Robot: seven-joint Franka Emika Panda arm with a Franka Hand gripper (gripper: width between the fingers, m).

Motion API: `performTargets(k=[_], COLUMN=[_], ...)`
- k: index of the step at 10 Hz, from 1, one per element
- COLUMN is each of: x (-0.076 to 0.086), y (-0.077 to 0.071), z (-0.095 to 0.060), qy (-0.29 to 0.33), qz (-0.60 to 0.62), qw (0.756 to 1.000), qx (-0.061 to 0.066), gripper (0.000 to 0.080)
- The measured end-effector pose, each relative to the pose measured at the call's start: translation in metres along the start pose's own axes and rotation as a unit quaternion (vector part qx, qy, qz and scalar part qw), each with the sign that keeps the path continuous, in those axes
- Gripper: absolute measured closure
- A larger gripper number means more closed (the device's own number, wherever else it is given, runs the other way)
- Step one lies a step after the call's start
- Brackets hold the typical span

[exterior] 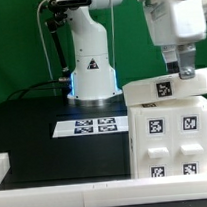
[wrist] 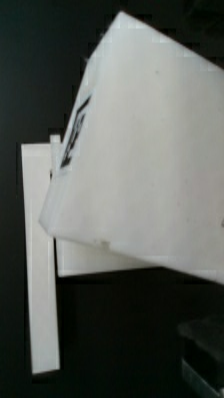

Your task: Assemble cabinet

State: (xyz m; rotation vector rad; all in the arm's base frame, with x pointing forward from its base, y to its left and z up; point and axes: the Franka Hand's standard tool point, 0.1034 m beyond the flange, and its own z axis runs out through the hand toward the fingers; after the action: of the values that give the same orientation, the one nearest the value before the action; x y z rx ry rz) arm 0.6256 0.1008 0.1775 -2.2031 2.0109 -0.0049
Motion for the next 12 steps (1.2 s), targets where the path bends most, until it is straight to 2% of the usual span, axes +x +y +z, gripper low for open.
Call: performTargets(k=[5, 8, 11, 12], x=[0.0008, 0.0014, 0.0018, 0.0021], y=[-0.0012, -0.0017, -0.0014, -0.0024], z=[-0.0047, -0.0048, -0.0044, -0.0035], qy=[-0.005, -0.005, -0.003, 0.007], qz=[-0.194, -0.299, -0.401, -0.473], qw=[0.981, 0.954, 0.916, 0.881], qx=[-0.002, -0.001, -0.001, 0.001], gripper=[0.0002, 0.0002, 0.0002, 0.0002])
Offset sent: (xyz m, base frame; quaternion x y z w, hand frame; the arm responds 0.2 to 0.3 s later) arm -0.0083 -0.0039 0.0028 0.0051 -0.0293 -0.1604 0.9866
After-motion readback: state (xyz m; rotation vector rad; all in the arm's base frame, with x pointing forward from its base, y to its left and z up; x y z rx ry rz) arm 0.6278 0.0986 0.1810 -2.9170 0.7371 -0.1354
